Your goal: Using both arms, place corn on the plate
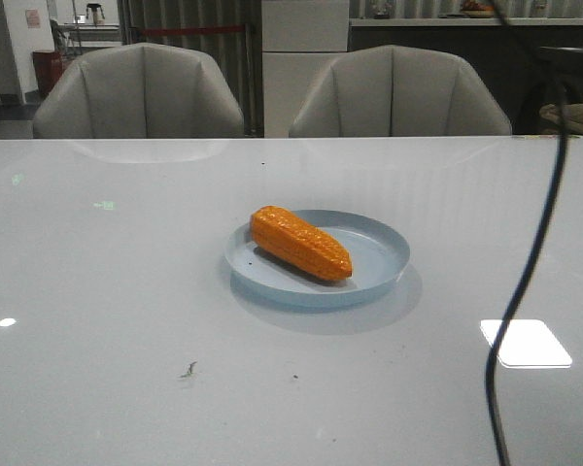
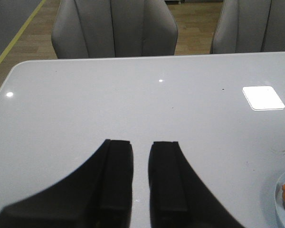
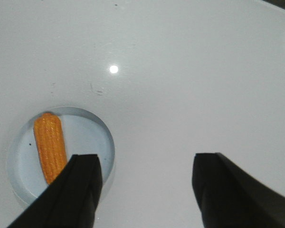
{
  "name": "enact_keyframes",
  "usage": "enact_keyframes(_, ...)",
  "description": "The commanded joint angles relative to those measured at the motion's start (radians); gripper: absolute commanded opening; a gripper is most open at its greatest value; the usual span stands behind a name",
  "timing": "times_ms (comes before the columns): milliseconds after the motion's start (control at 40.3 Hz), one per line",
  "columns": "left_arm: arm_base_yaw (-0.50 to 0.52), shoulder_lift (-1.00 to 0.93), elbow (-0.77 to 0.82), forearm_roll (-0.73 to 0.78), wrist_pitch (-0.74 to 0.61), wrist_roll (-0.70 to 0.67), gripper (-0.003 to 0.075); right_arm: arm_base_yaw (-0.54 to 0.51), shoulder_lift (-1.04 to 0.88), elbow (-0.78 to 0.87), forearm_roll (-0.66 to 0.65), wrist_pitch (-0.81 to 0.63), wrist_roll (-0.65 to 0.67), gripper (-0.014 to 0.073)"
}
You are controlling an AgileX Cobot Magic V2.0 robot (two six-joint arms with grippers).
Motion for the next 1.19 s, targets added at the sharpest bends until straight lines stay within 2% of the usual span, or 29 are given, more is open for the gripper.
enact_keyframes(0, 0.002, -0.026, -0.029, -0.014, -0.073, -0.004, 0.0209, -0.053, -0.174, 0.140, -0.010, -0.113, 0.003, 0.0523)
enact_keyframes(198, 0.002, -0.026, -0.029, -0.014, -0.073, -0.004, 0.0209, -0.184, -0.500, 0.626, -0.008, -0.392, 0.005, 0.0523)
enact_keyframes(323, 0.002, -0.026, -0.029, -0.014, -0.073, -0.004, 0.0209, -0.265, -0.670, 0.838, -0.008, -0.450, 0.008, 0.0523)
enact_keyframes(422, 0.002, -0.026, -0.029, -0.014, -0.073, -0.004, 0.0209, -0.319, -0.785, 0.942, -0.008, -0.471, 0.018, 0.0523)
enact_keyframes(571, 0.002, -0.023, -0.029, -0.014, -0.073, -0.004, 0.0209, -0.340, -0.893, 1.002, -0.008, -0.465, 0.018, 0.0523)
enact_keyframes(794, 0.002, -0.023, -0.029, -0.014, -0.075, -0.004, 0.0205, -0.340, -0.939, 1.008, 0.002, -0.435, 0.018, 0.0523)
enact_keyframes(844, 0.002, -0.023, -0.029, -0.014, -0.075, -0.004, 0.0187, -0.340, -0.939, 1.008, 0.002, -0.435, 0.018, 0.0523)
enact_keyframes(968, 0.002, -0.023, -0.029, -0.014, -0.075, -0.004, 0.0087, -0.340, -0.939, 1.008, 0.002, -0.435, 0.018, 0.0523)
enact_keyframes(1166, 0.002, -0.019, -0.029, -0.014, -0.075, -0.004, 0.0093, -0.340, -0.939, 1.008, 0.002, -0.435, 0.018, 0.0523)
